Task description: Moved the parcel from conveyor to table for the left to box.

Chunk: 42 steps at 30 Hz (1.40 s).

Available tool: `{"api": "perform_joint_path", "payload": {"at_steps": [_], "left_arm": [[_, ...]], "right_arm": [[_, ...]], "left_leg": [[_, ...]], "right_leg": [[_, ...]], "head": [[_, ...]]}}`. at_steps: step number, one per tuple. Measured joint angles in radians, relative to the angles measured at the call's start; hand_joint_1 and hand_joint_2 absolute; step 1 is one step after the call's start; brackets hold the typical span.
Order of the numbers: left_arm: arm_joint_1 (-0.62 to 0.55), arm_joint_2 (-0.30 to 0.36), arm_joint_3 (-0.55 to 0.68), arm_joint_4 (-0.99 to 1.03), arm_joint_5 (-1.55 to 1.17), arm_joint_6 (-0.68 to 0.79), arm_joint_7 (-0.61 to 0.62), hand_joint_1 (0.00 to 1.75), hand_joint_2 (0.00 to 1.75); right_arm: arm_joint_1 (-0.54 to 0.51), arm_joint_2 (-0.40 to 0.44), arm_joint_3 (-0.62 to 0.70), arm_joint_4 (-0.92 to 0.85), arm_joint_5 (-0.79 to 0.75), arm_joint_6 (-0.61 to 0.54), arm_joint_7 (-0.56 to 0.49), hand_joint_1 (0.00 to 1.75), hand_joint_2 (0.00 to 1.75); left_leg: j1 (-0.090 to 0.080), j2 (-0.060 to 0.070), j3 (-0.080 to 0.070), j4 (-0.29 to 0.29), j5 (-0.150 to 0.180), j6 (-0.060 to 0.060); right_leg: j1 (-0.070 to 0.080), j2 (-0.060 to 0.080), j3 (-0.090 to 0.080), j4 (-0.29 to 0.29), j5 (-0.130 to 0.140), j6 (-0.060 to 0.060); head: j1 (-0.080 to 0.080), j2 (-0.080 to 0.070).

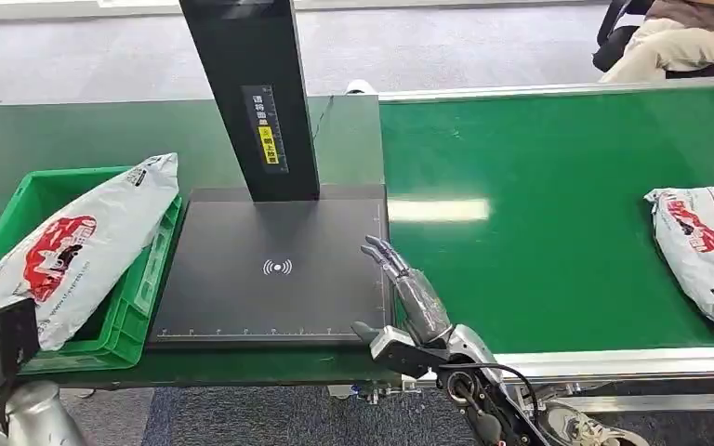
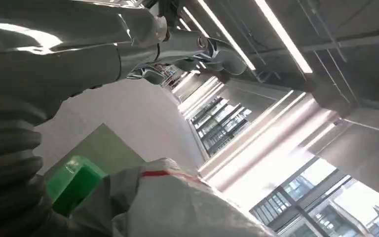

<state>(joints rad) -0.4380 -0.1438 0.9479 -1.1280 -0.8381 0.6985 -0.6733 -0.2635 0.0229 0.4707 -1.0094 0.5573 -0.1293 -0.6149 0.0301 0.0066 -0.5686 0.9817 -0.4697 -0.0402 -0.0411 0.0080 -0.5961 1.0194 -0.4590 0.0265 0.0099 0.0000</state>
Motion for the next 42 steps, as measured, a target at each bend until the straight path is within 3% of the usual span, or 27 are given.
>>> {"api": "perform_joint_path", "payload": {"at_steps": [9,18,28,42], "left_arm": [[0.012,-0.030,0.003,-0.136,-0.097,0.000,0.000,0.00,1.75],[0.049,-0.055,0.021,-0.407,-0.010,0.000,0.000,0.00,1.75],[0.062,-0.069,0.022,-0.561,0.055,0.000,0.000,0.00,1.75],[0.069,-0.087,-0.020,-0.556,0.075,-0.001,0.000,0.00,1.75]], "right_arm": [[0.000,0.000,0.001,0.003,0.003,0.000,0.006,0.00,1.75],[0.000,0.000,0.010,0.014,0.006,-0.002,0.003,0.00,1.75],[0.001,0.000,0.018,0.024,0.005,-0.010,-0.011,0.00,1.75],[0.008,-0.007,0.018,0.029,0.000,-0.024,-0.015,0.00,1.75]], "left_leg": [[0.000,0.000,-0.001,0.000,0.000,0.000],[0.000,0.000,-0.001,0.000,0.000,0.000],[0.000,0.000,-0.001,0.000,0.000,0.000],[0.000,0.000,0.000,0.000,0.000,0.000]], "right_leg": [[0.000,0.000,0.000,0.000,0.000,0.000],[0.000,0.000,0.000,0.000,0.000,0.000],[0.000,0.000,0.000,0.000,0.000,0.000],[0.000,0.000,-0.001,0.000,0.000,0.000]], "head": [[0.000,0.000],[0.000,0.000],[0.000,0.000],[0.000,0.000]]}}
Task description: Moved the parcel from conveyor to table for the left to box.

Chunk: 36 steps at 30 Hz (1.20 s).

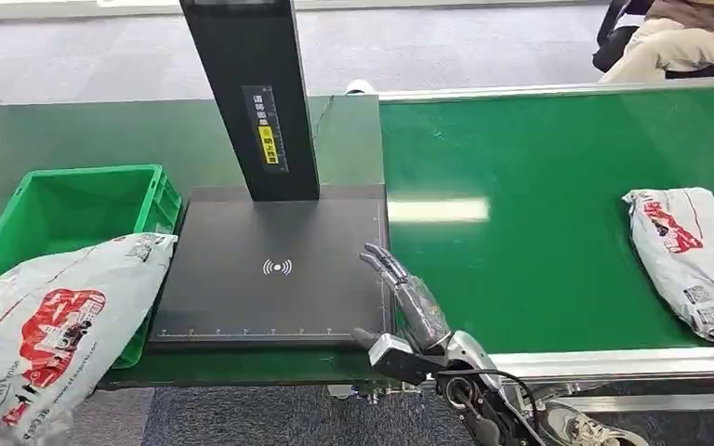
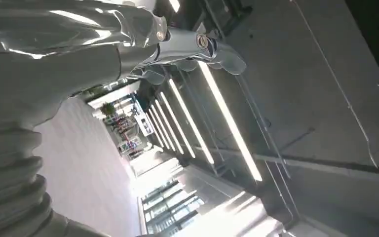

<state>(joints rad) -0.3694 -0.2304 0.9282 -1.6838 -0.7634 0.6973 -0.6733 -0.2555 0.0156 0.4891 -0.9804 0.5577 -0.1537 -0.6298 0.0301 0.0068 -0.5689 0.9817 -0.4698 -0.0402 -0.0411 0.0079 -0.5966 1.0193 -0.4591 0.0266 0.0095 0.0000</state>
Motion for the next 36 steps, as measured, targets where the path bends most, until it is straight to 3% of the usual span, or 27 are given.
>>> {"api": "perform_joint_path", "payload": {"at_steps": [12,16,19,24,36], "left_arm": [[0.009,0.002,-0.151,0.152,0.040,-0.001,0.000,0.00,1.75],[0.039,0.011,-0.234,0.172,0.231,-0.001,0.000,0.00,1.75],[0.077,0.015,-0.316,0.136,0.359,-0.001,0.000,0.00,1.75],[0.109,0.015,-0.410,0.054,0.338,-0.001,0.000,0.00,1.75],[0.138,0.015,-0.438,-0.123,0.424,-0.001,0.000,0.00,1.75]], "right_arm": [[-0.001,-0.013,0.000,-0.015,-0.006,0.020,0.021,0.00,1.75],[-0.003,-0.016,0.000,-0.017,-0.006,0.031,0.024,0.00,1.75],[-0.008,-0.016,0.000,-0.017,-0.006,0.032,0.024,0.00,1.75],[-0.014,-0.016,0.000,-0.017,-0.006,0.038,0.024,0.00,1.75],[-0.014,-0.016,0.001,-0.017,-0.005,0.038,0.024,0.00,1.75]], "left_leg": [[0.000,0.000,0.000,0.000,0.000,0.000],[0.000,0.000,0.000,0.000,0.000,0.000],[0.000,0.000,0.000,0.000,0.000,0.000],[0.000,-0.001,-0.001,0.000,0.000,0.000],[0.000,-0.001,-0.001,0.000,0.000,0.000]], "right_leg": [[0.000,0.000,0.001,0.000,0.000,0.000],[0.000,0.000,0.001,0.000,0.000,0.000],[0.000,0.000,0.000,0.000,0.000,0.000],[0.000,0.000,0.000,0.000,0.000,0.000],[0.000,0.000,0.000,0.000,0.000,0.000]], "head": [[0.000,0.000],[0.000,0.000],[0.000,0.000],[0.000,0.000],[0.000,0.000]]}}
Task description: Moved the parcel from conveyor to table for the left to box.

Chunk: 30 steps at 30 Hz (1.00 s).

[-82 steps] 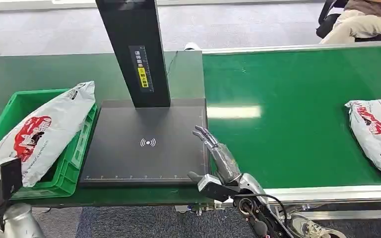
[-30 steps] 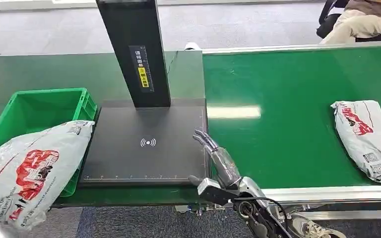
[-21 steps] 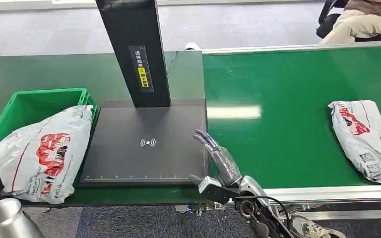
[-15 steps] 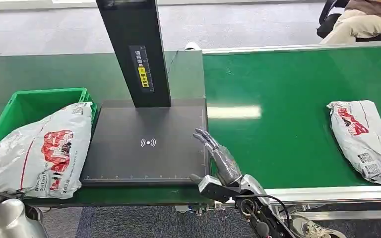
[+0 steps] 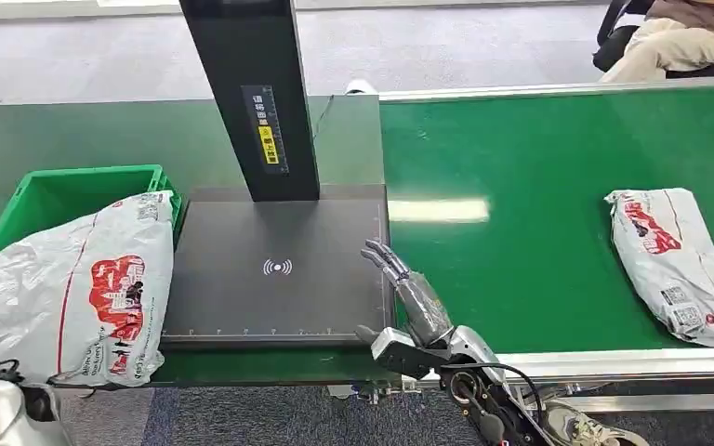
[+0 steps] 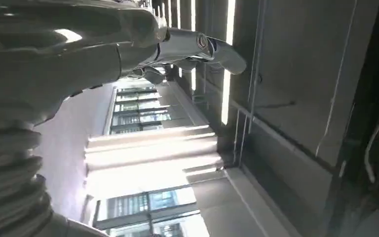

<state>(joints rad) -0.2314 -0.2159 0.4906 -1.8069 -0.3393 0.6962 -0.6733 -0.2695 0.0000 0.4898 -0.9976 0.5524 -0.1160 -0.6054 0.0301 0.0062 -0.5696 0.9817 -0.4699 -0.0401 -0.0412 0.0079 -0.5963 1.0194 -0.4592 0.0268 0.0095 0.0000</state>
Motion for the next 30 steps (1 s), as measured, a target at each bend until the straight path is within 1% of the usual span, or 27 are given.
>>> {"api": "perform_joint_path", "payload": {"at_steps": [3,7,10,14,17,20,22,24,26,30], "left_arm": [[0.035,0.007,-0.038,-0.057,0.095,0.000,0.000,0.00,1.75],[0.102,0.049,-0.176,-0.097,0.212,-0.007,0.000,0.00,1.75],[0.133,0.079,-0.270,-0.107,0.230,-0.015,0.000,0.00,1.75],[0.154,0.104,-0.331,-0.113,0.249,-0.047,0.000,0.00,1.75],[0.172,0.123,-0.383,-0.107,0.268,-0.198,0.000,0.00,1.75],[0.194,0.135,-0.442,-0.083,0.287,-0.514,0.024,0.00,1.75],[0.202,0.142,-0.473,-0.068,0.285,-0.648,0.052,0.00,1.75],[0.215,0.146,-0.508,-0.041,0.310,-0.775,0.082,0.00,1.75],[0.222,0.146,-0.535,-0.015,0.318,-0.853,0.098,0.00,1.75],[0.228,0.146,-0.599,0.040,0.293,-0.935,0.115,0.00,1.75]], "right_arm": [[0.000,0.000,0.000,0.000,0.000,-0.003,0.002,0.00,1.75],[0.002,0.000,-0.002,-0.003,0.001,-0.006,0.005,0.00,1.75],[0.003,0.000,-0.004,-0.009,0.001,-0.006,0.005,0.00,1.75],[0.003,0.000,-0.005,-0.011,0.001,-0.007,0.006,0.00,1.75],[0.004,0.000,-0.014,-0.019,0.001,-0.007,0.005,0.00,1.75],[0.004,0.000,-0.032,-0.028,-0.011,-0.007,-0.007,0.00,1.75],[0.007,0.000,-0.045,-0.036,-0.039,-0.001,-0.025,0.00,1.75],[0.011,0.003,-0.062,-0.054,-0.088,0.029,-0.044,0.00,1.75],[0.017,0.007,-0.075,-0.073,-0.113,0.053,-0.048,0.00,1.75],[0.031,0.019,-0.097,-0.101,-0.176,0.123,-0.061,0.00,1.75]], "left_leg": [[0.000,0.000,0.000,0.000,0.000,0.000],[0.000,0.000,0.000,0.000,0.000,0.000],[0.000,0.000,0.000,0.000,0.000,0.000],[0.000,0.000,0.001,0.000,0.000,0.000],[0.000,0.000,0.001,0.000,0.000,0.000],[0.000,0.000,0.000,0.000,0.000,0.000],[-0.001,0.001,0.000,0.000,-0.001,0.001],[-0.001,0.001,0.000,0.000,-0.001,0.001],[-0.001,0.001,0.000,0.000,-0.001,0.001],[-0.001,0.001,0.000,0.000,-0.001,0.001]], "right_leg": [[0.000,0.000,0.000,0.000,0.000,0.000],[0.000,0.000,0.000,0.000,0.000,0.000],[0.000,0.000,0.000,0.000,0.000,0.000],[0.000,0.000,0.000,0.000,0.000,0.000],[0.000,0.000,0.000,0.000,0.000,0.000],[0.000,0.000,0.000,0.000,0.000,0.000],[-0.001,0.000,0.000,0.000,0.000,0.000],[-0.001,0.000,0.000,0.000,0.000,0.000],[-0.001,0.000,-0.001,0.000,0.000,0.000],[-0.001,0.000,-0.001,0.000,0.000,0.000]], "head": [[0.000,0.000],[0.000,0.000],[0.000,0.000],[0.000,0.000],[0.000,0.000],[0.000,0.000],[0.000,0.000],[0.000,0.000],[0.000,0.000],[0.000,0.000]]}}
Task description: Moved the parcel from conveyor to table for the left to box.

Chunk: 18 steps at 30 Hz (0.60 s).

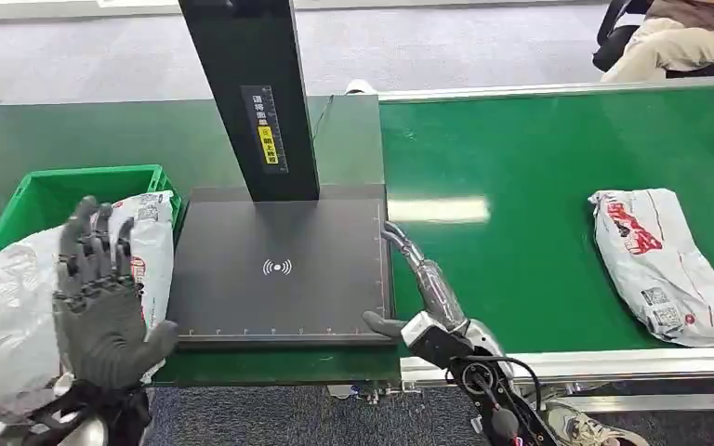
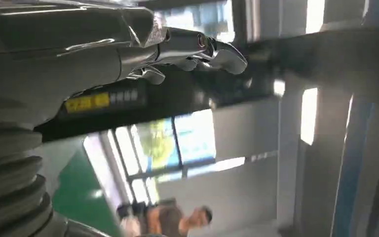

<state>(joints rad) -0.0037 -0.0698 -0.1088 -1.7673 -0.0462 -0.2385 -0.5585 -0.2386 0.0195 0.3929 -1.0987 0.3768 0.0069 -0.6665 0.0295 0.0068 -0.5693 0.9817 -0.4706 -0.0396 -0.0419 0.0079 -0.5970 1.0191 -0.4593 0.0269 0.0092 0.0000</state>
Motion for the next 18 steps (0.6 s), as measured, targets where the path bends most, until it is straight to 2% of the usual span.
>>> {"api": "perform_joint_path", "payload": {"at_steps": [11,18], "left_arm": [[0.002,0.000,-0.121,0.114,-0.036,-0.050,0.058,0.00,1.75],[0.001,0.002,-0.146,0.156,-0.085,-0.019,0.070,0.00,1.75]], "right_arm": [[0.028,0.024,-0.055,-0.046,-0.137,0.146,-0.014,0.00,1.75],[0.042,0.029,-0.076,-0.059,-0.154,0.163,-0.015,0.00,1.75]], "left_leg": [[0.000,0.000,0.000,0.000,0.000,0.000],[0.000,0.000,0.000,0.000,0.000,0.000]], "right_leg": [[0.000,0.000,0.000,0.000,0.000,0.000],[0.000,0.000,0.000,0.000,0.000,0.000]], "head": [[0.000,0.000],[0.000,0.000]]}}
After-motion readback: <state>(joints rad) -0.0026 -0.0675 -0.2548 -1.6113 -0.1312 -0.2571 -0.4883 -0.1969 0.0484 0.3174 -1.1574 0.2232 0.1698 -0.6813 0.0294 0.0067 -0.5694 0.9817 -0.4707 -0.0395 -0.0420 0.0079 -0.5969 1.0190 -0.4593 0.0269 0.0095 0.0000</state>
